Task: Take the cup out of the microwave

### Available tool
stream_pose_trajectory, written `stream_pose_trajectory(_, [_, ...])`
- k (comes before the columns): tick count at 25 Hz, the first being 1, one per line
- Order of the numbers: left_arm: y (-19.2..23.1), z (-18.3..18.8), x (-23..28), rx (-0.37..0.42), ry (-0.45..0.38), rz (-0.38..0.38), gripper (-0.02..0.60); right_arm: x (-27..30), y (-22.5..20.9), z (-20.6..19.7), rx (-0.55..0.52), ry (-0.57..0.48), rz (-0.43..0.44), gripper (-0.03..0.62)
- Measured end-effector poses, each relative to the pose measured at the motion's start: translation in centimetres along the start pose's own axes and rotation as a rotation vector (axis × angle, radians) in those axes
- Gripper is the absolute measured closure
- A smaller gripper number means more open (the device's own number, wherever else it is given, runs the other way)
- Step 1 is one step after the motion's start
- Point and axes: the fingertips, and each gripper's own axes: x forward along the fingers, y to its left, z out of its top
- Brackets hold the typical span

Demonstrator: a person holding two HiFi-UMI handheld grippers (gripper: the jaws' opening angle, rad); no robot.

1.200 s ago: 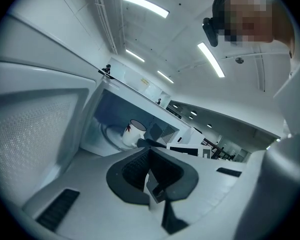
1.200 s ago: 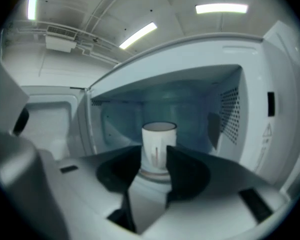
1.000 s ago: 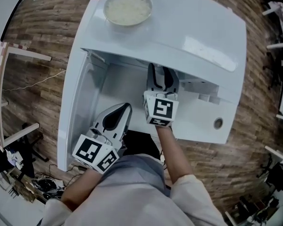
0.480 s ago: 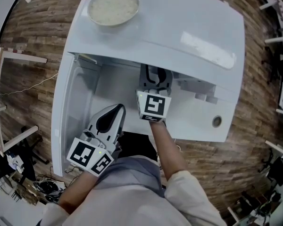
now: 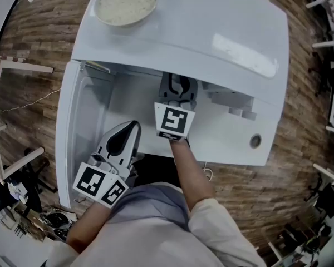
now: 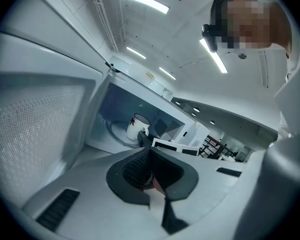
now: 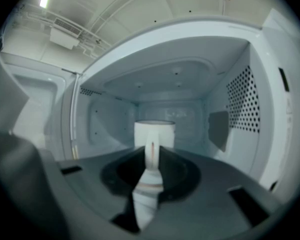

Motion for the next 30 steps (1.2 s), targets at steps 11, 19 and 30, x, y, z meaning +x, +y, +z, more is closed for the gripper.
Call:
stream_pose_trajectory(11, [0.0, -0.3, -0.6, -0.003, -0.003, 0.013, 0.566, -1.6, 0.3, 0.2, -0.004, 0.002, 0.020, 0.522])
stream_pose_trajectory(19, [-0.5, -0.1, -1.2, 0.004, -0.014, 0.011, 0.566, -3.5, 0.2, 0.6, 0.008, 0.003, 0.039, 0.525])
stream_pose_trajectory(30, [-1.5, 0.0, -1.5, 0.013, -0.030, 0.000, 0.566, -5.4, -0.5, 0.8, 0.001, 0.007, 0.052, 0.526])
